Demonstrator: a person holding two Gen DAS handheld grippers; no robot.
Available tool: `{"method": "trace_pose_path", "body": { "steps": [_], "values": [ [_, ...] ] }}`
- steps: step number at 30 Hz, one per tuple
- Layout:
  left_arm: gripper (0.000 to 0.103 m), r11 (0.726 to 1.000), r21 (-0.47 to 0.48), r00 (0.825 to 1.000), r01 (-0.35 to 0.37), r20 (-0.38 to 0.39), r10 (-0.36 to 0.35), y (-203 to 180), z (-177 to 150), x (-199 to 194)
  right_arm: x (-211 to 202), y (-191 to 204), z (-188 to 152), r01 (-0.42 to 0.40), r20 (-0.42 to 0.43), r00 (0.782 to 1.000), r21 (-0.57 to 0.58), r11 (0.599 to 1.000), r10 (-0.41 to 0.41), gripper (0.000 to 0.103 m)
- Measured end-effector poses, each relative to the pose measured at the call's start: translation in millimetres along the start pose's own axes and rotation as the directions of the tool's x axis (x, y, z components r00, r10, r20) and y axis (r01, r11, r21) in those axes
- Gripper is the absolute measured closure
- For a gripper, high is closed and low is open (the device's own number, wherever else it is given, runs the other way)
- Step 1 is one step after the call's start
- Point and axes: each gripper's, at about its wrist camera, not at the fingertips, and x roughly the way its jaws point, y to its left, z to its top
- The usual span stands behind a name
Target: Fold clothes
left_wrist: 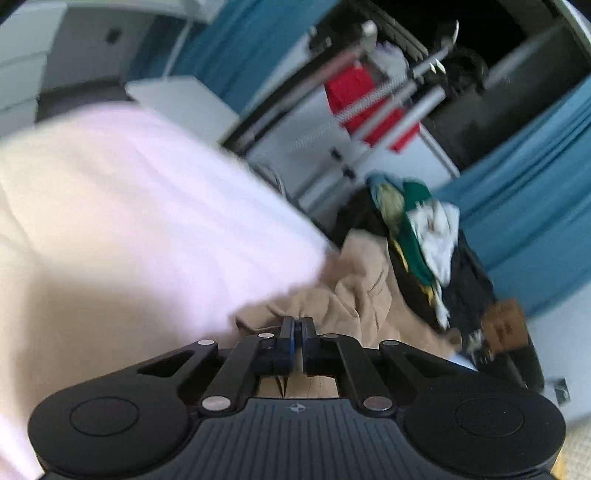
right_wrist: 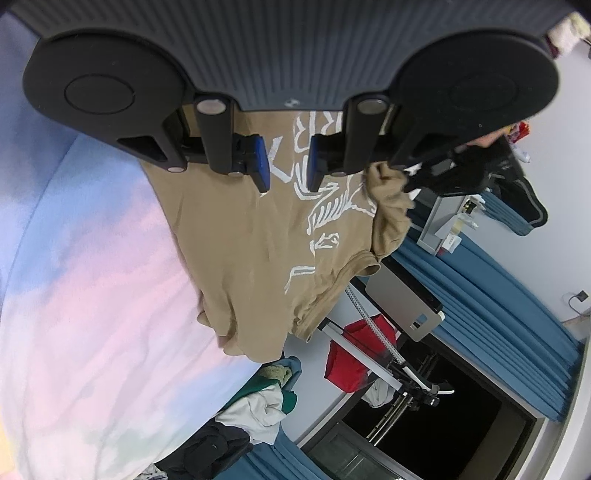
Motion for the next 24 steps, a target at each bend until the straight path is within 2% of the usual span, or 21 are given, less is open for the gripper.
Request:
{"method": "trace_pose_path", "body": {
  "steps": [3, 5, 6, 8, 11, 12, 14, 15, 17, 19, 21, 22, 24],
  "values": [
    [0.100, 0.991, 0.124, 0.997, -0.054, 0.068, 0.046, -2, 31, -20, 2, 1, -1, 0.011, -0.005, 1.000, -0.011, 1.000, -0.011, 0.077],
    [0.100, 0.967, 0.228, 0.989, -0.114, 0.119, 0.088, -3, 53, -34, 5, 2, -3, 0.016, -0.010, 1.000, -0.022, 1.000, -0.016, 0.077],
    [0.100, 0.945, 0.287, 0.982, -0.156, 0.147, 0.117, -5, 64, -38, 6, 3, -3, 0.019, -0.011, 1.000, -0.029, 0.999, -0.020, 0.077],
    [0.100, 0.874, 0.408, 0.958, -0.265, 0.215, 0.190, -4, 83, -39, 8, 4, -5, 0.026, -0.015, 1.000, -0.043, 0.999, -0.027, 0.077],
    [0.100, 0.764, 0.486, 0.904, -0.424, 0.274, 0.328, 7, 100, -20, 12, 4, -5, 0.044, -0.017, 0.999, -0.056, 0.997, -0.045, 0.077],
    [0.100, 0.740, 0.492, 0.888, -0.459, 0.282, 0.364, 12, 102, -14, 13, 4, -6, 0.050, -0.019, 0.999, -0.058, 0.997, -0.051, 0.077],
    [0.099, 0.761, 0.442, 0.879, -0.476, 0.254, 0.403, 30, 105, -2, 16, 3, -6, 0.060, -0.020, 0.998, -0.063, 0.996, -0.061, 0.077],
    [0.098, 0.786, 0.405, 0.884, -0.467, 0.233, 0.405, 41, 105, 0, 18, 4, -7, 0.063, -0.022, 0.998, -0.066, 0.996, -0.065, 0.077],
    [0.094, 0.852, 0.319, 0.909, -0.414, 0.179, 0.375, 65, 100, -6, 20, 4, -7, 0.066, -0.025, 0.997, -0.069, 0.995, -0.067, 0.077],
    [0.070, 0.913, 0.225, 0.939, -0.341, 0.125, 0.320, 83, 94, -16, 21, 4, -8, 0.065, -0.028, 0.997, -0.069, 0.996, -0.067, 0.077],
    [0.055, 0.961, 0.112, 0.966, -0.251, 0.089, 0.242, 103, 87, -32, 22, 5, -8, 0.064, -0.032, 0.997, -0.069, 0.996, -0.066, 0.077],
    [0.046, 0.977, 0.048, 0.976, -0.207, 0.082, 0.202, 112, 83, -39, 23, 5, -8, 0.063, -0.033, 0.997, -0.069, 0.996, -0.066, 0.077],
    [0.039, 0.988, -0.102, 0.990, -0.114, 0.066, 0.121, 135, 76, -53, 22, 5, -9, 0.058, -0.034, 0.998, -0.065, 0.996, -0.060, 0.077]
  ]
}}
